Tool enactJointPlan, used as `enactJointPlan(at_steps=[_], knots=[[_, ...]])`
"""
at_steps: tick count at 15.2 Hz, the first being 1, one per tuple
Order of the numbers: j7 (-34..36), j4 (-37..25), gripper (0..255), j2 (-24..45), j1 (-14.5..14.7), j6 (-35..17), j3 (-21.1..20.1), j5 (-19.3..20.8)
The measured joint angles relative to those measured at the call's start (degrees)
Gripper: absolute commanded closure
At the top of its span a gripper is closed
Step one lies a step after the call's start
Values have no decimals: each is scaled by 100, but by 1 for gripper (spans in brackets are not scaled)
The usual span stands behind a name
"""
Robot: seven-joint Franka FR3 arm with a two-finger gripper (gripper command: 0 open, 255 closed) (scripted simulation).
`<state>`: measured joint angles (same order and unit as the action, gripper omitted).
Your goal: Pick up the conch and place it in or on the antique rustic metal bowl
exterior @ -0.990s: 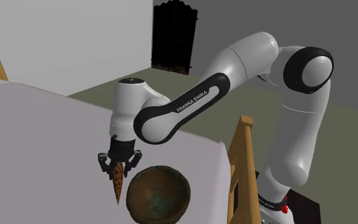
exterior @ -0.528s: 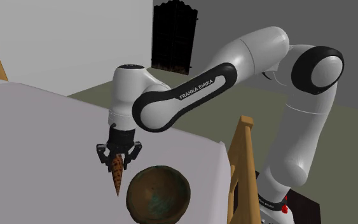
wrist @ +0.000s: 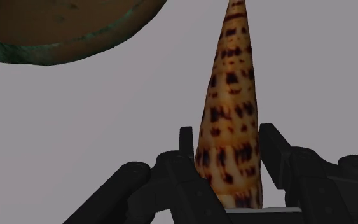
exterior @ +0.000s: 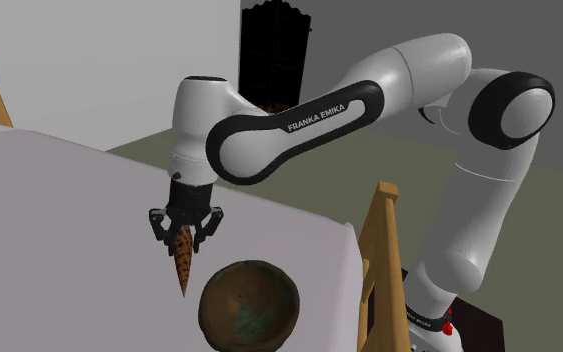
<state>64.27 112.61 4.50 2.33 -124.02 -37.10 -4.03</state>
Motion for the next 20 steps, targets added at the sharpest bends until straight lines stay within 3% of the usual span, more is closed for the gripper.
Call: enactJointPlan(at_steps=[13,20], knots=[[-21,-721,255,-262,-40,936,7,-142],[-408,586,255,-1842,81,977,134,-1154]])
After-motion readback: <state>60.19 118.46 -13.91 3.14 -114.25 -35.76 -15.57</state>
